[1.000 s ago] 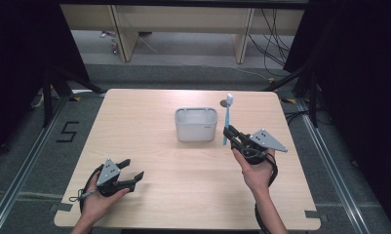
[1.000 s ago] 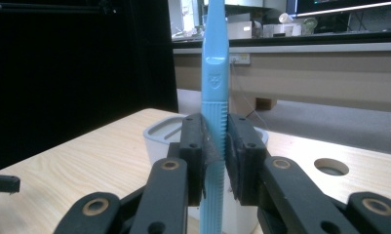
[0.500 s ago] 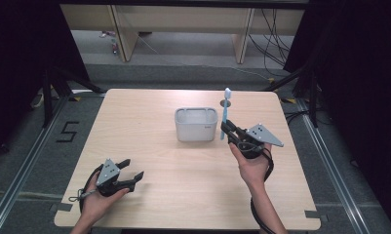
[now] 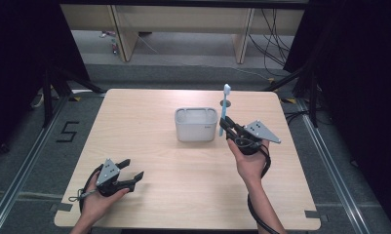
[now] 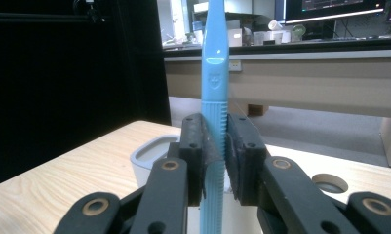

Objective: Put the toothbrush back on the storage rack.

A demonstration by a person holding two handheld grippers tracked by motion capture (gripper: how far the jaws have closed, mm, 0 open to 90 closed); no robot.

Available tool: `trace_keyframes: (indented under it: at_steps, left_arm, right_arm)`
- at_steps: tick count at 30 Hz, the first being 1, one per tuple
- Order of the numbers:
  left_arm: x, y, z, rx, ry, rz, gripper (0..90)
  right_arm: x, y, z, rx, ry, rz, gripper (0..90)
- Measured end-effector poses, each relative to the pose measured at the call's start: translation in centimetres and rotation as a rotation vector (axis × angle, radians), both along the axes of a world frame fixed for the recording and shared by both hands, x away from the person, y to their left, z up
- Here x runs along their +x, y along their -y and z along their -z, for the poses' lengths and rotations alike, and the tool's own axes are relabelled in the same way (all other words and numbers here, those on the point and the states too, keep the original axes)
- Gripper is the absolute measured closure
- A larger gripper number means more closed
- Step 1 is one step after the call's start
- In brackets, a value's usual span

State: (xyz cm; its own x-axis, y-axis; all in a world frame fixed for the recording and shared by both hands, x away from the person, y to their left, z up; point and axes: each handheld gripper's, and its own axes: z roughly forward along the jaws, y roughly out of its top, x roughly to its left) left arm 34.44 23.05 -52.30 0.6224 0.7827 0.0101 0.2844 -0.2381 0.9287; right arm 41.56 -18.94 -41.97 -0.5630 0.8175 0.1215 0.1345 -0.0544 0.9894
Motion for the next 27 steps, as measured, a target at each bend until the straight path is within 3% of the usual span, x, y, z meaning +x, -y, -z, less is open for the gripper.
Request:
trace_keyframes:
  at_steps: [8,10,11,17,18,25,27]
  left_arm:
    - [0.0,0.0,0.0,-0.001,-0.002,0.0,28.0]
    - [0.0,0.0,0.0,-0.002,-0.001,0.0,28.0]
    - [0.0,0.0,0.0,-0.002,-0.002,0.0,28.0]
    - [0.0,0.0,0.0,0.001,-0.004,-0.002,28.0]
    - [0.0,0.0,0.0,-0.003,-0.002,0.001,28.0]
    - [0.0,0.0,0.0,0.002,-0.005,-0.003,27.9]
    - [0.0,0.0,0.0,0.001,-0.004,-0.002,28.0]
  right_arm:
    - [0.7,-0.2,-0.3,-0.013,0.03,0.014,78.6]
    - [0.7,-0.4,-0.4,0.004,0.001,0.024,78.6]
    - [1.0,-0.4,-0.4,0.013,0.016,0.018,78.6]
    - [1.5,-0.5,-0.5,0.001,0.02,0.029,78.6]
    - [1.4,-0.7,-0.5,0.019,-0.004,0.042,78.6]
    - [2.2,-0.6,-0.7,0.008,0.026,0.045,78.5]
    - [2.3,-0.7,-0.8,0.007,0.014,0.043,78.6]
